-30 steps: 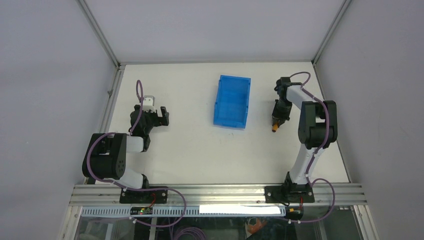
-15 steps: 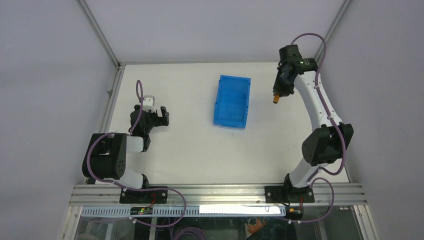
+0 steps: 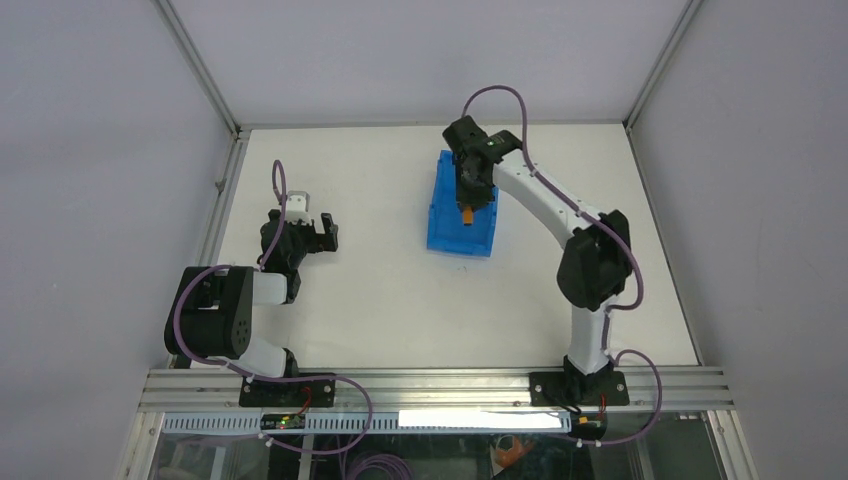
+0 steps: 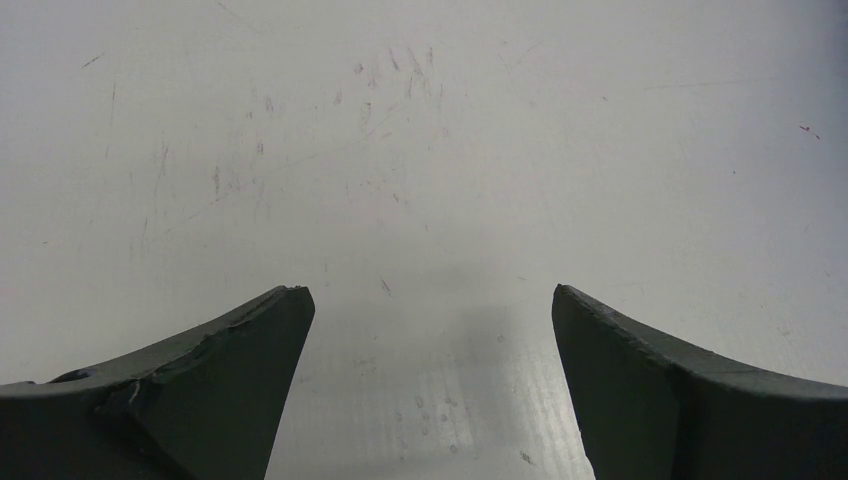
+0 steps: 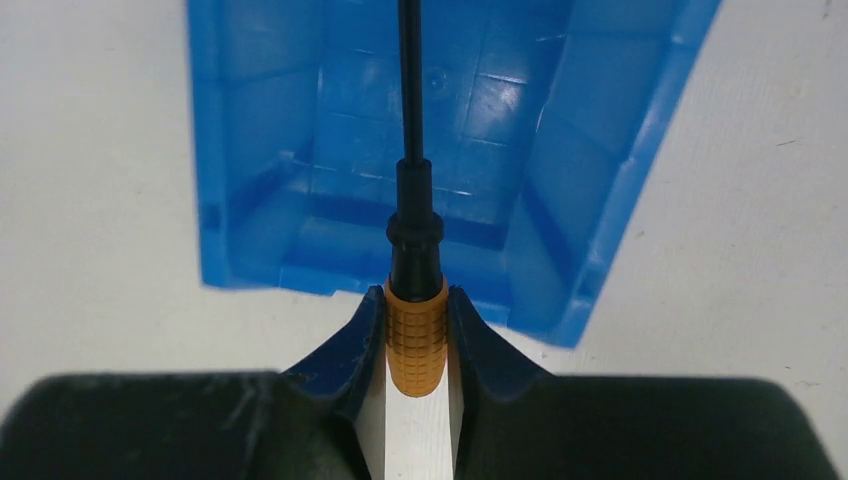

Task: Put the screwdriver in the bin

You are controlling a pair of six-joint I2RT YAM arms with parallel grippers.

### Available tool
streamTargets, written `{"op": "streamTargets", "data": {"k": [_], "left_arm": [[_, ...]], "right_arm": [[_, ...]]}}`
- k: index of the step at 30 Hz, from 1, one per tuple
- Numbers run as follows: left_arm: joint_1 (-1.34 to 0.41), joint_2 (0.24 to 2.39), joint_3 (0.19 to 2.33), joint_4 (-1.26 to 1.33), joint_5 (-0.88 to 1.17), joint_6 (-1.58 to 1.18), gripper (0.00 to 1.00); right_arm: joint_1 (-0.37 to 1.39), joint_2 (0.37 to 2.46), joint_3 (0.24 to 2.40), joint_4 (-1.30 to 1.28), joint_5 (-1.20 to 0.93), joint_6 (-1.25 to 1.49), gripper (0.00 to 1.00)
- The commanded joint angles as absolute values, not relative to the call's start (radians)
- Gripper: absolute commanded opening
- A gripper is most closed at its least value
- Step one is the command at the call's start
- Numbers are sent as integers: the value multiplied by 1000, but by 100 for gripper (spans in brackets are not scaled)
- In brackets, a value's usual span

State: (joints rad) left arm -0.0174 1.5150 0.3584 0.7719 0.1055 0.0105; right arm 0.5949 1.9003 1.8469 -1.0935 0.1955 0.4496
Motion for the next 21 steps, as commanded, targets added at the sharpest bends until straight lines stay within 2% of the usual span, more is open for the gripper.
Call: {"op": "streamTargets", "data": {"k": [1, 9, 13, 15, 18, 21], "left_arm": [[-8, 1511, 373, 835, 116, 2, 99], [-8, 1511, 373, 835, 116, 2, 99], [-8, 1511, 373, 835, 116, 2, 99], [-8, 1511, 373, 835, 116, 2, 99], [-8, 1511, 373, 835, 116, 2, 99], [-8, 1511, 373, 835, 116, 2, 99]], "right_arm": [[587, 2010, 1817, -999, 177, 481, 0], [590, 2150, 1812, -961, 210, 502, 0], [590, 2161, 1794, -941, 220, 517, 25], [590, 2155, 1798, -949, 230, 521, 41], [596, 2129, 1817, -975, 267, 521, 50], [605, 2077, 1837, -984, 280, 513, 53]]}}
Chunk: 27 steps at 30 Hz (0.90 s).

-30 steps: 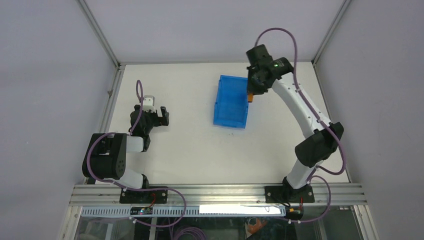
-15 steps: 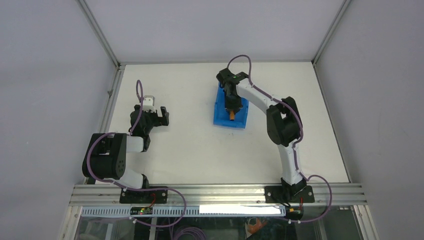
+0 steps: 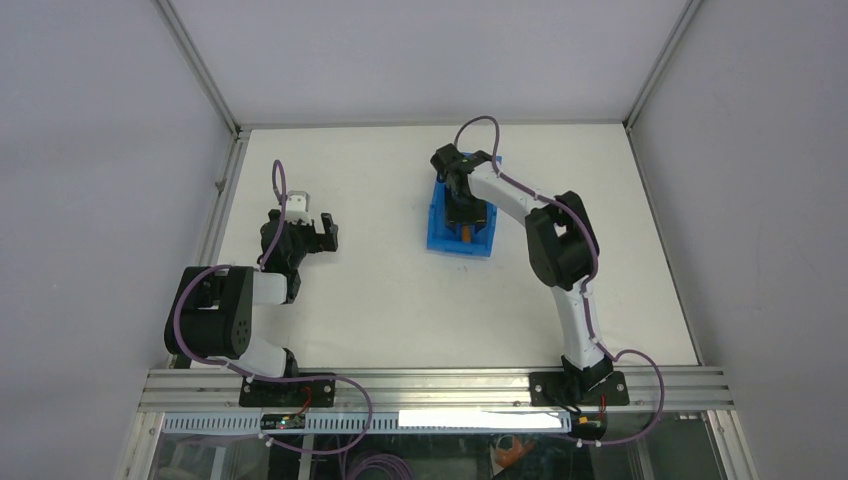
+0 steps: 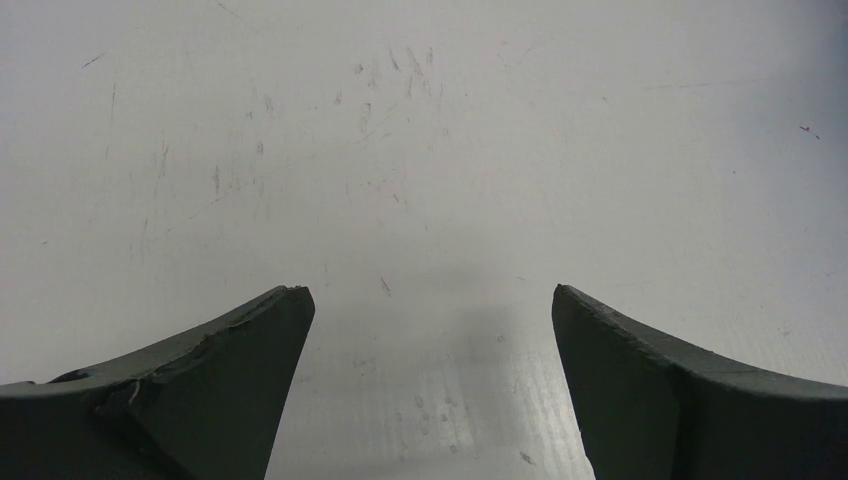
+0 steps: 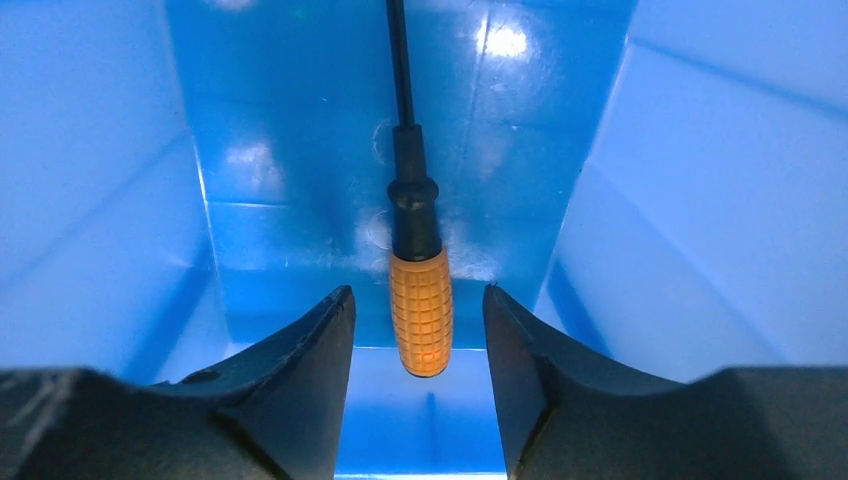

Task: Put the screwdriver in the bin

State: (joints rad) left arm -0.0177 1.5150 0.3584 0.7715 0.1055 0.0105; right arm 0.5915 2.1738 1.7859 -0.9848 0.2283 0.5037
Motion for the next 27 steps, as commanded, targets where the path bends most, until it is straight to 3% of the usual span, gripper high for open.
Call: {"op": "streamTargets", "data": {"k": [1, 9, 11, 12, 13, 20, 27], "left_arm": [[-8, 1511, 373, 835, 116, 2, 99], [-8, 1511, 373, 835, 116, 2, 99], [-8, 1511, 373, 835, 116, 2, 99], [-8, 1511, 373, 835, 116, 2, 99], [-8, 1511, 373, 835, 116, 2, 99], [-8, 1511, 373, 835, 116, 2, 99], [-8, 1511, 373, 835, 116, 2, 99]], "right_arm": [[609, 2059, 1845, -988, 288, 510, 53], [624, 1856, 1876, -1007, 313, 454, 53], [620, 1798, 1861, -1003, 314, 437, 63], [614, 1750, 1845, -994, 314, 423, 88], [609, 1726, 1821, -973, 315, 399, 98], [510, 1375, 1399, -636, 317, 209, 99], [290, 1089, 914, -297, 289, 241, 99]]}}
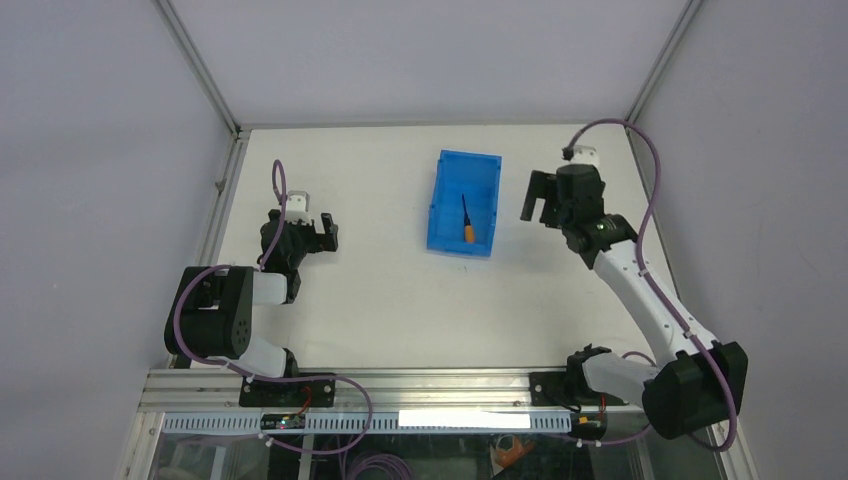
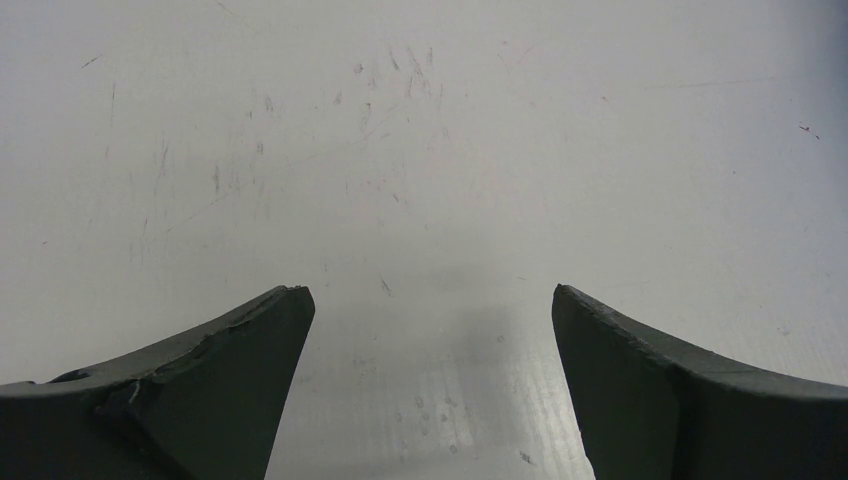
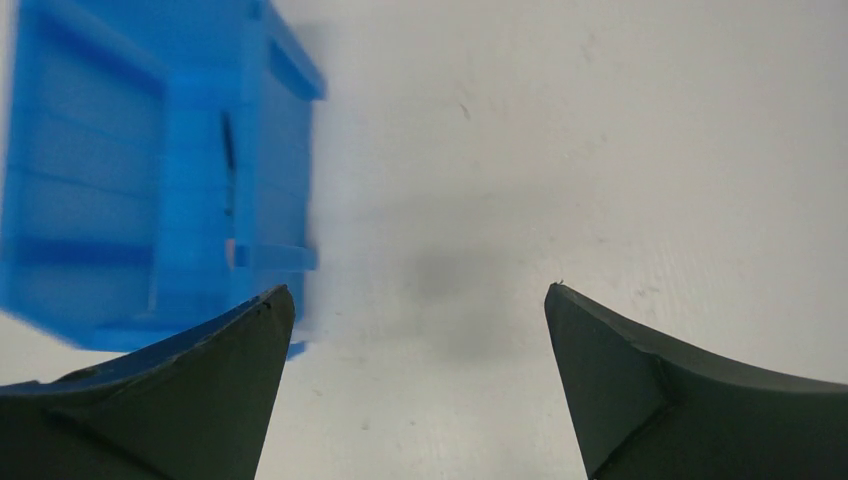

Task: Put the screwdriver in the bin

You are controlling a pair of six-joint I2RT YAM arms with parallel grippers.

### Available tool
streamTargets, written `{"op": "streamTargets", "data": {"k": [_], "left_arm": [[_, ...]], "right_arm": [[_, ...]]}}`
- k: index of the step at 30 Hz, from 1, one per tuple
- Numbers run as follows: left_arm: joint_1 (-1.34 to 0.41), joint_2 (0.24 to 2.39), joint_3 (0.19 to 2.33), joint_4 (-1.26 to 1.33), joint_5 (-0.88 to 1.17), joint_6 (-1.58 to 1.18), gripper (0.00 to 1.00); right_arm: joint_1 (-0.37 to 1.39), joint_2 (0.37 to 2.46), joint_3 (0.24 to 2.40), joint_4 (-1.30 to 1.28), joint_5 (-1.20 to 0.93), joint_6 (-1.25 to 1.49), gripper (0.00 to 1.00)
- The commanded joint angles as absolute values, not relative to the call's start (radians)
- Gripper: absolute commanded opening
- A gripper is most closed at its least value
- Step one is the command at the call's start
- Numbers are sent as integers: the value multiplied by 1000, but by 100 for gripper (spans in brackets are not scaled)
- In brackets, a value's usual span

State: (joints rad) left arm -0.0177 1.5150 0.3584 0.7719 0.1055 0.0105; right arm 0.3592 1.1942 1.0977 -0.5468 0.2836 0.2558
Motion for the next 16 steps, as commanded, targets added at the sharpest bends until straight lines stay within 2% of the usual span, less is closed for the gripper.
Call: {"op": "streamTargets", "data": {"k": [1, 9, 16], "left_arm": [[-8, 1511, 373, 835, 116, 2, 99], [-8, 1511, 373, 835, 116, 2, 99], [-8, 1511, 373, 835, 116, 2, 99]], "right_arm": [[283, 1064, 862, -260, 301, 244, 99], [272, 1049, 605, -108, 452, 278, 99], [271, 1046, 540, -65, 500, 283, 99]]}}
